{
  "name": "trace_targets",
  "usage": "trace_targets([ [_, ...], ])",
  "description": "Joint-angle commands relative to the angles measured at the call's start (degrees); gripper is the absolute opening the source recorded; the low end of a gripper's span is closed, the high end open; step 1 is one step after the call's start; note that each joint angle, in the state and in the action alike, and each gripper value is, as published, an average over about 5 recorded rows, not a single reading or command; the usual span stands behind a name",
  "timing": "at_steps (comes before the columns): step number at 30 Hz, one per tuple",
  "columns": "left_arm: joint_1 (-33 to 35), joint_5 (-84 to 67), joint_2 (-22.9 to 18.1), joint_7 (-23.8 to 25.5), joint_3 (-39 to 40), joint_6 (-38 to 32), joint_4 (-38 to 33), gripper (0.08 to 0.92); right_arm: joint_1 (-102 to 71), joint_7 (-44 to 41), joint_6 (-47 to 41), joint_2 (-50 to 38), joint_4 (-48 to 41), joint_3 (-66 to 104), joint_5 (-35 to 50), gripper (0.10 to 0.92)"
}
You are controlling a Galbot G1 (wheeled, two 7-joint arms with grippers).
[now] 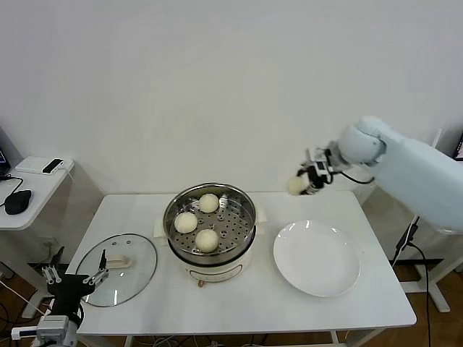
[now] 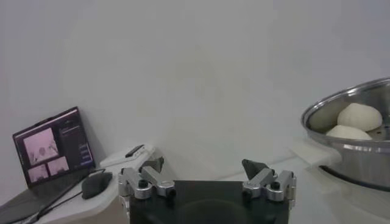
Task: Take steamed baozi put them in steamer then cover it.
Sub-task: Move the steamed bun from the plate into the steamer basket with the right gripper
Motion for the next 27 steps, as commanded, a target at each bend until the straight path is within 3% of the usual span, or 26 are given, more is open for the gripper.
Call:
trace_targets([
  [1, -0.11, 0.08, -0.20, 0.01, 0.01, -0.02, 0.04, 0.823, 9.45, 4.90, -6.44, 14.11, -0.47, -9.33, 11.39, 0.552],
  [13, -0.35, 0.02, -0.58, 0.01, -0.27, -0.13, -0.09, 0.823, 3.17, 12.20, -13.48, 23.92, -6.24, -12.96, 19.56, 0.552],
  [27, -0.60, -0.13, -0.35, -0.02, -0.27, -0.21, 0.42, 0.823, -2.64, 14.07, -15.38, 23.92, -10.15, -13.17, 15.91, 0.560],
])
